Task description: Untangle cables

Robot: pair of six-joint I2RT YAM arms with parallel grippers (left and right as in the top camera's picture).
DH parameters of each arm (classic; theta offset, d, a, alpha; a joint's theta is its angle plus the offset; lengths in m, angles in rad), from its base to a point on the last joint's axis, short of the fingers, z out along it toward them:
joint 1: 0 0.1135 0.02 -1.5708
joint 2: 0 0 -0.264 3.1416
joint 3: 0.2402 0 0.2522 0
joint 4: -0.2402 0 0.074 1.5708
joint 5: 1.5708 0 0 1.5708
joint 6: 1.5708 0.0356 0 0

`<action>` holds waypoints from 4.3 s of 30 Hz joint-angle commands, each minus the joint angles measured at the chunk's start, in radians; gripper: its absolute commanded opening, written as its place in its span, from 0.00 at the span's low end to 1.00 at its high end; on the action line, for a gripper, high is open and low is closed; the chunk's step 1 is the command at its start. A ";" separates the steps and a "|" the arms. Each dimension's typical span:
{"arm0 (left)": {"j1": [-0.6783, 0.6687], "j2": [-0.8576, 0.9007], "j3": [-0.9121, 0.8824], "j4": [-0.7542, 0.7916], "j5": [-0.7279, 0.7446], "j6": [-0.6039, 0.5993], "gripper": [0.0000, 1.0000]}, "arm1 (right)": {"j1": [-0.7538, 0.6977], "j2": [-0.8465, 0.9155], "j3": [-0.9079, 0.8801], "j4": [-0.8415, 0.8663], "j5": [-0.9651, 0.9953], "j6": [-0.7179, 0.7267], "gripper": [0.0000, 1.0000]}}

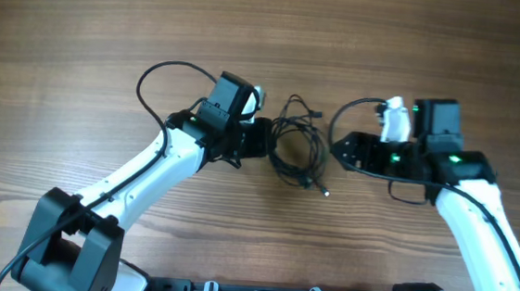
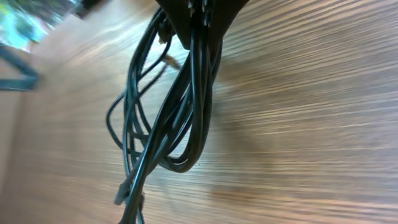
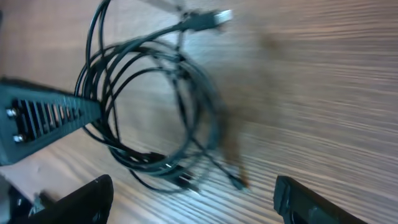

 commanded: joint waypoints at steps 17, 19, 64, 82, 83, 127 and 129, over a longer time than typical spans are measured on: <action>0.021 -0.043 0.018 0.082 0.278 -0.032 0.04 | 0.103 0.262 0.022 0.093 0.147 0.144 0.64; 0.024 -0.043 0.018 0.080 0.278 -0.032 0.04 | 0.103 0.274 0.022 0.096 0.154 0.159 0.42; 0.043 -0.039 0.016 -0.077 0.004 -0.086 0.41 | 0.103 0.275 0.022 0.097 -0.089 0.029 0.04; 0.031 -0.038 -0.010 -0.095 -0.015 -0.108 0.27 | 0.103 0.275 0.022 0.131 -0.162 0.030 0.04; 0.027 -0.037 -0.010 -0.095 -0.015 -0.108 0.27 | 0.103 0.275 0.022 0.131 -0.162 0.030 0.04; 0.281 -0.218 -0.010 -0.184 0.039 -0.100 0.34 | 0.103 0.275 0.022 0.118 -0.105 0.060 0.04; 0.232 -0.217 -0.010 -0.191 0.039 -0.100 0.37 | 0.103 0.275 0.022 0.118 -0.105 0.060 0.04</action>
